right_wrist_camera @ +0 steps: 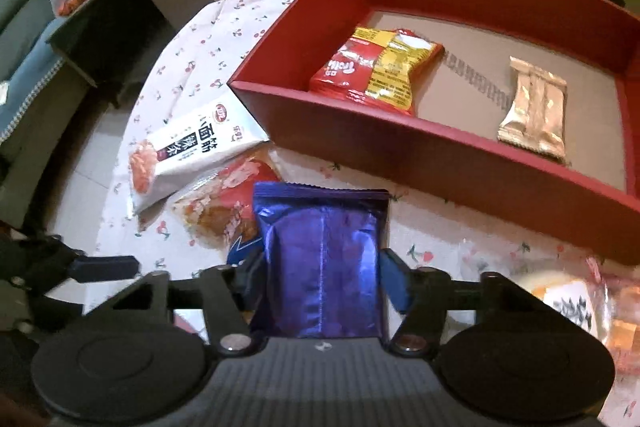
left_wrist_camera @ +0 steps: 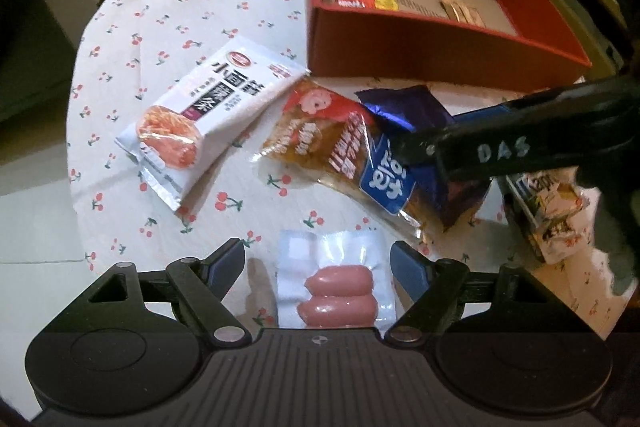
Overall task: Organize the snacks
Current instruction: 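Grasp purple bag with right tool while left tool grasps pink sausage pack, then carry both packs into the red box while left tool releases sausages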
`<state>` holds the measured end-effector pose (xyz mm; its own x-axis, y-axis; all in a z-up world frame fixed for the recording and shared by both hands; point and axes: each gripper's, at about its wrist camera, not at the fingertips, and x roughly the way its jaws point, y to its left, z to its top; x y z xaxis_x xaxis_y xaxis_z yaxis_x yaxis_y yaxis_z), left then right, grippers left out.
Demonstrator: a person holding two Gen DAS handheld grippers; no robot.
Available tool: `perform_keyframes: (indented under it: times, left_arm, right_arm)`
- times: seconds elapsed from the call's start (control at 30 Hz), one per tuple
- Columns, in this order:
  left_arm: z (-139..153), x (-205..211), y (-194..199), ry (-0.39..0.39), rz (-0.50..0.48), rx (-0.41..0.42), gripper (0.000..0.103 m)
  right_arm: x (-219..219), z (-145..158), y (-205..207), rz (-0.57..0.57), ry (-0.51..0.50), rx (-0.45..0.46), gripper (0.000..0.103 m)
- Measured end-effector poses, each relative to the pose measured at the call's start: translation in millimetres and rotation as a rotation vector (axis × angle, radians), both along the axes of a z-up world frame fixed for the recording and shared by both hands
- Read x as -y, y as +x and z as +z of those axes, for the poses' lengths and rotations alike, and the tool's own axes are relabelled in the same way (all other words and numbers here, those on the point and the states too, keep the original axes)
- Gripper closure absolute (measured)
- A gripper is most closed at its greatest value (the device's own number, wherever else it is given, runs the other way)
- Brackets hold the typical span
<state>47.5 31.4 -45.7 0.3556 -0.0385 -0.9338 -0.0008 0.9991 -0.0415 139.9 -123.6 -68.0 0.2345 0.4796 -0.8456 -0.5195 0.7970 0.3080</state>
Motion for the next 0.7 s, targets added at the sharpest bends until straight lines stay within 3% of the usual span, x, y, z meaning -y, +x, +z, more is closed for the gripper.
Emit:
perform_keyframes:
  times: [0.27, 0.4, 0.7]
  left_arm:
    - [-18, 18, 0, 0.084, -0.021, -0.028, 0.015]
    - [-15, 20, 1, 0.075, -0.004, -0.013, 0.028]
    - [-7, 27, -5, 0.074, 0.000, 0.017, 0.030]
  right_arm:
    - [7, 9, -16, 0.008, -0.045, 0.076, 0.030]
    - [11, 19, -21, 0.003, -0.030, 0.101, 0.030]
    - [24, 37, -28, -0.022, 0.002, 0.153, 0.030]
